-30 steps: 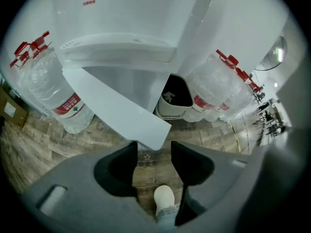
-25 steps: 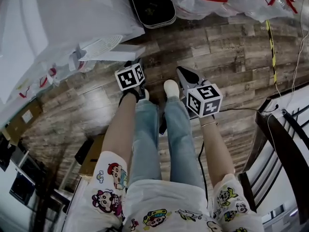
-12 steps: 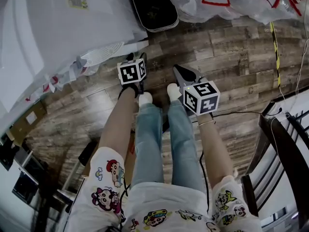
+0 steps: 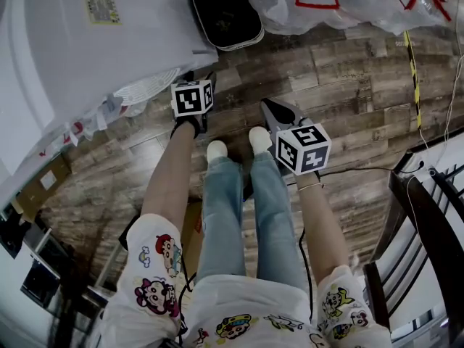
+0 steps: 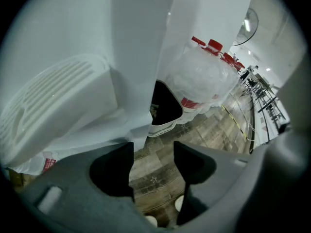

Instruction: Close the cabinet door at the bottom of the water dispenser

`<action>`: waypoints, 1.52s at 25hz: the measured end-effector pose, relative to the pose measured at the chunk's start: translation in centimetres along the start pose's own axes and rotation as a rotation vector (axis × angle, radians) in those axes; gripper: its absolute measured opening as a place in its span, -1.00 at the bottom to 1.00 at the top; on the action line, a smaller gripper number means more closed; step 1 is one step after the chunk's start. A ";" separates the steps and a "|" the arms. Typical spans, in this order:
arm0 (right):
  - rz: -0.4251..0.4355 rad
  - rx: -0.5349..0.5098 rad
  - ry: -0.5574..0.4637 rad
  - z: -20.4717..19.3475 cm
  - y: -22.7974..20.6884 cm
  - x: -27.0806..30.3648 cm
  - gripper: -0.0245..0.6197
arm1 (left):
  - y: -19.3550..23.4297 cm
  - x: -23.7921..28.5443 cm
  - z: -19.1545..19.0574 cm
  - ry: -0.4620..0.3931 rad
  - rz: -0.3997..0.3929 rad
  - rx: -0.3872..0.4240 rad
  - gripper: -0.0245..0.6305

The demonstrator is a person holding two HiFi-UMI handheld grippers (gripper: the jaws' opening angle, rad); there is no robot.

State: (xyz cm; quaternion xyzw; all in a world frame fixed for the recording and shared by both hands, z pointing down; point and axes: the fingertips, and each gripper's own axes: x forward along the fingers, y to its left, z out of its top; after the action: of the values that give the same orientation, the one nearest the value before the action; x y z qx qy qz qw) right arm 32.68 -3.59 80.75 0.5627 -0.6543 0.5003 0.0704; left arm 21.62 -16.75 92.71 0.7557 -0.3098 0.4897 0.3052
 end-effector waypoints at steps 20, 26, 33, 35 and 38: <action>-0.033 -0.056 -0.002 2.6 -0.8 -3.8 -0.89 | -4.0 -1.8 1.6 -0.028 -0.048 -0.011 -0.11; -0.045 -0.096 -0.032 5.1 1.6 -7.4 -0.89 | -6.7 -6.9 0.8 -0.059 -0.102 -0.059 -0.11; -0.036 -0.192 -0.098 10.1 6.6 -11.9 -0.89 | -9.4 -14.4 3.6 -0.171 -0.167 -0.093 -0.11; -0.019 -0.212 -0.120 11.0 9.0 -13.0 -0.89 | -9.5 -17.2 4.4 -0.212 -0.183 -0.114 -0.11; -0.003 -0.245 -0.144 11.9 12.4 -14.9 -0.89 | -9.9 -21.3 5.2 -0.259 -0.207 -0.140 -0.11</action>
State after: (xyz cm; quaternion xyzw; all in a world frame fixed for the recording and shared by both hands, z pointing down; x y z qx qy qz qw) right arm 33.61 -4.01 58.03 0.5853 -0.7130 0.3750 0.0922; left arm 25.10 -10.96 69.66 0.8173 -0.3003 0.3315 0.3633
